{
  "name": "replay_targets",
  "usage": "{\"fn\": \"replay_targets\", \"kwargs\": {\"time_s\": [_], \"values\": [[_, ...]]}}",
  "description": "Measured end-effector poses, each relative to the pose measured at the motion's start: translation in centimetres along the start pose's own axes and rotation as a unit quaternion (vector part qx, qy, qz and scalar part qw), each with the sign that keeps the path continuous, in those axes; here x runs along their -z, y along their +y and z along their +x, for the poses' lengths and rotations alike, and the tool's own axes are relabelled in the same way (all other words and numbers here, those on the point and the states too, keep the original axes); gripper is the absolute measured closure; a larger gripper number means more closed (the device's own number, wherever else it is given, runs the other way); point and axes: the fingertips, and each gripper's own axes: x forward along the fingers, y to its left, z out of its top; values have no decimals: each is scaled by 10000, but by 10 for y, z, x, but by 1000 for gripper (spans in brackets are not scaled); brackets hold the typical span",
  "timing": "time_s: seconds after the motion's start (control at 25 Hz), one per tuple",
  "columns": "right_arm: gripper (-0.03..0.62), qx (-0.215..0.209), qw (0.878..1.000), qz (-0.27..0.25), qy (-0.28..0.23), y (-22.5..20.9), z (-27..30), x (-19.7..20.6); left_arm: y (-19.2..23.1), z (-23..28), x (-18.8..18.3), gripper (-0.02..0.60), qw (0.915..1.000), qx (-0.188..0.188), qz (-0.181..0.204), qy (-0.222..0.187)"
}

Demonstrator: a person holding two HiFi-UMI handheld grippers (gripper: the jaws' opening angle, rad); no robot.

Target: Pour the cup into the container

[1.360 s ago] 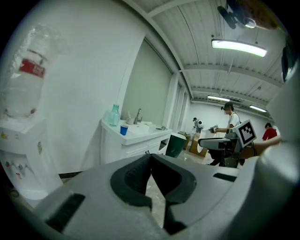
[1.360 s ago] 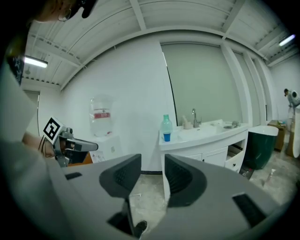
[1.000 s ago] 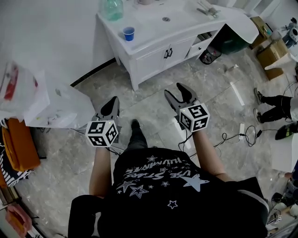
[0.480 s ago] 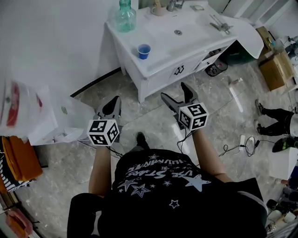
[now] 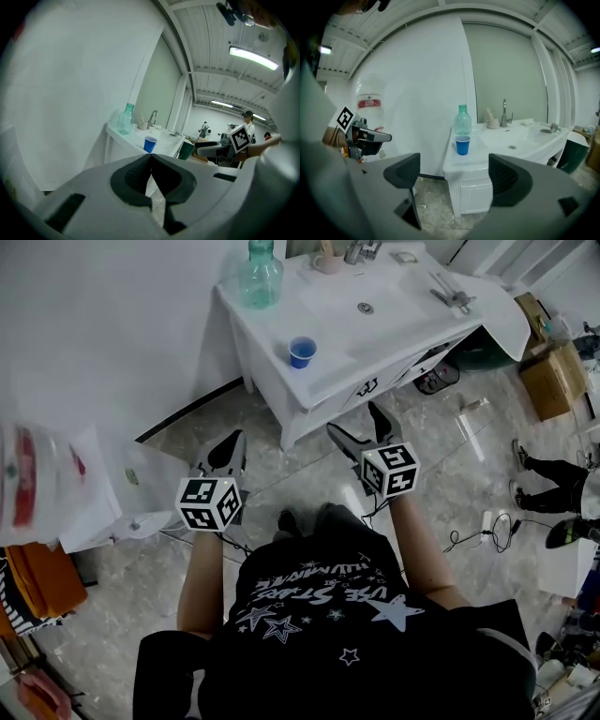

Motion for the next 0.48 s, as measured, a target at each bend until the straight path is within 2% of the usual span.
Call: {"fn": "replay_targets", "kwargs": {"time_s": [0.28,0.48], "values": [[145,-140,9997,-209,71,-15,28,4,6,16,6,572,10000,-47,27,82],[158,-471,9972,-578,11,-28,66,-5,24,36,-3,572,9993,-351,47,76]]}}
